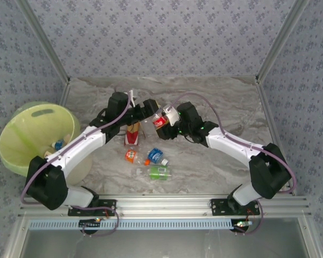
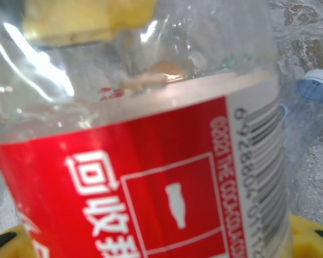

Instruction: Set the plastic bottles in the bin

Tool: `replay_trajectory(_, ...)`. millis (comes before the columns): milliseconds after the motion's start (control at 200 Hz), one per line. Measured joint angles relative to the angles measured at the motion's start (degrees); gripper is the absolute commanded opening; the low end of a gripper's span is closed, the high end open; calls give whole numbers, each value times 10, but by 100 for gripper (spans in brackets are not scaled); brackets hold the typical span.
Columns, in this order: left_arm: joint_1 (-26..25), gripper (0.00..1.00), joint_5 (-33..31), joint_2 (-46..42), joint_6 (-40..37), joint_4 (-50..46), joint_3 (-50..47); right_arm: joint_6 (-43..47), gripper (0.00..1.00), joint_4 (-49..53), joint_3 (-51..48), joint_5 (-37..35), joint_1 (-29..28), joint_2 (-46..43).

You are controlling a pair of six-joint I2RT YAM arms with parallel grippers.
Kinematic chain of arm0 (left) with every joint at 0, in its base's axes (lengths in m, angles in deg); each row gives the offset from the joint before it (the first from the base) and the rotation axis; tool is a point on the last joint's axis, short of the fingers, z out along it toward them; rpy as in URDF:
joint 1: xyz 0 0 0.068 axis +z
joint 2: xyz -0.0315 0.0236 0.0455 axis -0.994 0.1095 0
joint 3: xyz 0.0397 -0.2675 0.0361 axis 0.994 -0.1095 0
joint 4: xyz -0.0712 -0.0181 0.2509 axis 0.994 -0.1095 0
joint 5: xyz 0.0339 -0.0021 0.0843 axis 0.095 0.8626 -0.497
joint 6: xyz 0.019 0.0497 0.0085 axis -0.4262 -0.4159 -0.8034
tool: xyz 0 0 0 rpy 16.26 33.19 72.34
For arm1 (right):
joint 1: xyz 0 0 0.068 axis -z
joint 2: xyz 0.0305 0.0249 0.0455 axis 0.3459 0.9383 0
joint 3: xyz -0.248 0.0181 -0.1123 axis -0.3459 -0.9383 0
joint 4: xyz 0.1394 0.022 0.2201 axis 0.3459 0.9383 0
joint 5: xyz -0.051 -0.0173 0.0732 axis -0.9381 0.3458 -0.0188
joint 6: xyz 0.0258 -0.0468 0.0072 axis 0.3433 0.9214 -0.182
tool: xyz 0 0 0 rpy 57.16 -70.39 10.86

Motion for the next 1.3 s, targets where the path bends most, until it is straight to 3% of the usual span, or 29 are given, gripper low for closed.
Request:
replay_trajectory(185,-5,59,10,13,-11,-5,15,-2,47,0,2,1,-7,0)
replay_trajectory(285,-5,52,10,13,-16,-12,20,-3,60,0,4,5,-7,0)
replay_trajectory(370,-3,48,10,11,-29,-31,33,-5,79,2,9,13,-7,0)
replay_trajectory(455,6,47,5,0,-55,-58,46,5,90,8,17,24,-7,-3)
replay_trajectory(485,11,47,0,-8,-65,-70,50,6,99,10,19,24,-7,-5)
replay_trajectory(645,38,45,-51,-71,-136,-158,98,15,100,19,19,-2,-7,-25)
replay_trajectory(974,43,45,-236,-223,-308,-319,254,-66,100,-7,-18,-208,14,-66)
replay_trajectory(1139,43,45,-410,-261,-367,-387,297,-123,100,0,-27,-288,31,-66)
replay_trajectory(1299,69,44,-592,-256,-406,-432,319,-157,100,9,-27,-321,41,-65)
